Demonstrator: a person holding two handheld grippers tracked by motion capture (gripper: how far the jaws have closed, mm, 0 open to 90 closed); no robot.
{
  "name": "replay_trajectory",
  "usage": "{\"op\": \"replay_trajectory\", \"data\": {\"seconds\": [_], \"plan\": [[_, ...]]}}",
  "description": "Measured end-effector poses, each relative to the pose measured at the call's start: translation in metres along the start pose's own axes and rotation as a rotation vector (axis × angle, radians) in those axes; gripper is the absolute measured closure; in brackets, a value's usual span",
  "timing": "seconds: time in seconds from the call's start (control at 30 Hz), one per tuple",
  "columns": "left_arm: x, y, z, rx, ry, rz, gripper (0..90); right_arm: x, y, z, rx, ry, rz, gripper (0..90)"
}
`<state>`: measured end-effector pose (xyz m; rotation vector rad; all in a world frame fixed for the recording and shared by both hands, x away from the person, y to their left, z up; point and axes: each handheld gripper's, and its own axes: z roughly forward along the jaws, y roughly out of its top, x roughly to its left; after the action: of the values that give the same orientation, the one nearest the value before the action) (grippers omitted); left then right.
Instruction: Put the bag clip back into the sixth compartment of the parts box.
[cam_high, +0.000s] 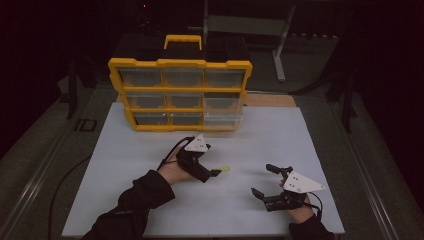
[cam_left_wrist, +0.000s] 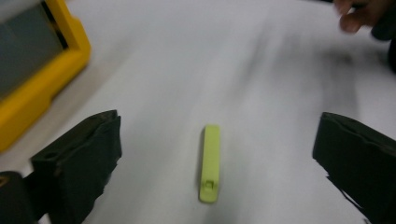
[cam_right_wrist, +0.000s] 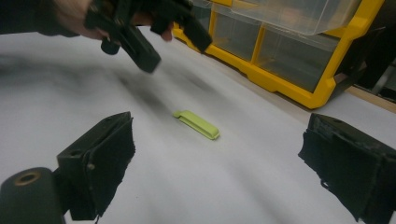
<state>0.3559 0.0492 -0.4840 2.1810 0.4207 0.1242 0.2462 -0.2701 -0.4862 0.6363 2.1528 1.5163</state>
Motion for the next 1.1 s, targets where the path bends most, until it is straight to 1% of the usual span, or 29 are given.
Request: {"op": "replay_trajectory", "data": {"seconds": [0.03, 0.1, 0.17, 0.2, 0.23, 0.27, 0.3, 0.37, 0.43, 0.47, 0.5, 0.53, 0.57, 0.63, 0.7, 0.77, 0.8, 0.9, 1.0, 1.03, 1.1], "plan": [[0.001, -0.001, 0.002, 0.012, -0.002, -0.009, 6.7, -0.001, -0.001, 0.000, 0.001, 0.002, 0.004, 9.1], [0.001, -0.002, 0.006, 0.031, -0.006, -0.015, 7.3, -0.001, -0.001, 0.000, 0.001, 0.002, 0.003, 9.1], [0.000, -0.003, 0.010, 0.047, 0.000, -0.016, 10.4, -0.001, -0.001, 0.000, 0.000, 0.002, 0.005, 9.1], [-0.001, -0.003, 0.012, 0.053, -0.008, -0.010, 12.7, -0.001, -0.001, 0.000, 0.000, 0.002, 0.005, 9.1], [-0.002, -0.004, 0.014, 0.059, -0.007, -0.010, 15.4, -0.002, -0.001, 0.000, 0.000, 0.002, 0.006, 9.1], [-0.003, -0.004, 0.016, 0.064, -0.011, -0.011, 15.5, -0.002, -0.001, -0.001, 0.000, 0.001, 0.006, 9.1], [-0.003, -0.004, 0.018, 0.073, -0.020, -0.002, 17.6, -0.002, -0.001, -0.001, 0.001, 0.002, 0.007, 9.1], [-0.005, -0.004, 0.022, 0.100, -0.010, 0.014, 22.5, -0.002, -0.001, -0.001, 0.001, 0.001, 0.007, 9.1], [-0.006, -0.004, 0.025, 0.116, -0.011, 0.027, 30.8, -0.001, -0.001, -0.001, 0.000, 0.002, 0.006, 9.1], [-0.006, -0.003, 0.026, 0.119, -0.010, 0.027, 32.1, -0.001, -0.001, -0.001, 0.001, 0.003, 0.006, 9.1], [-0.006, -0.003, 0.027, 0.126, -0.015, 0.032, 35.6, -0.001, -0.001, 0.000, 0.002, 0.004, 0.004, 9.1], [-0.006, -0.003, 0.028, 0.134, -0.008, 0.034, 39.7, -0.001, -0.001, 0.000, 0.003, 0.003, 0.003, 9.1], [-0.006, -0.003, 0.030, 0.140, -0.006, 0.033, 40.9, -0.001, -0.001, 0.000, 0.004, 0.004, 0.002, 9.1], [-0.006, -0.003, 0.032, 0.147, -0.015, 0.032, 46.4, -0.001, 0.000, 0.000, 0.004, 0.005, 0.003, 9.1], [-0.006, -0.004, 0.035, 0.164, -0.015, 0.038, 48.3, -0.001, 0.000, 0.000, 0.004, 0.005, 0.002, 9.1], [-0.006, -0.004, 0.037, 0.166, -0.019, 0.041, 49.5, -0.001, 0.000, -0.001, 0.001, 0.003, 0.005, 9.1], [-0.006, -0.004, 0.038, 0.173, -0.013, 0.050, 50.2, -0.001, 0.000, -0.001, 0.000, 0.002, 0.003, 9.1], [-0.003, -0.006, 0.040, 0.190, -0.022, 0.051, 55.8, -0.001, 0.000, -0.001, 0.002, 0.001, 0.001, 9.1], [-0.003, -0.007, 0.043, 0.195, -0.031, 0.055, 60.4, -0.001, 0.000, -0.001, 0.003, 0.001, 0.000, 9.1], [-0.003, -0.007, 0.044, 0.195, -0.028, 0.055, 60.4, -0.001, 0.000, -0.001, 0.002, 0.002, 0.001, 9.1], [-0.003, -0.008, 0.045, 0.195, -0.029, 0.050, 63.6, -0.001, 0.001, -0.001, -0.001, 0.000, -0.003, 9.1]]}}
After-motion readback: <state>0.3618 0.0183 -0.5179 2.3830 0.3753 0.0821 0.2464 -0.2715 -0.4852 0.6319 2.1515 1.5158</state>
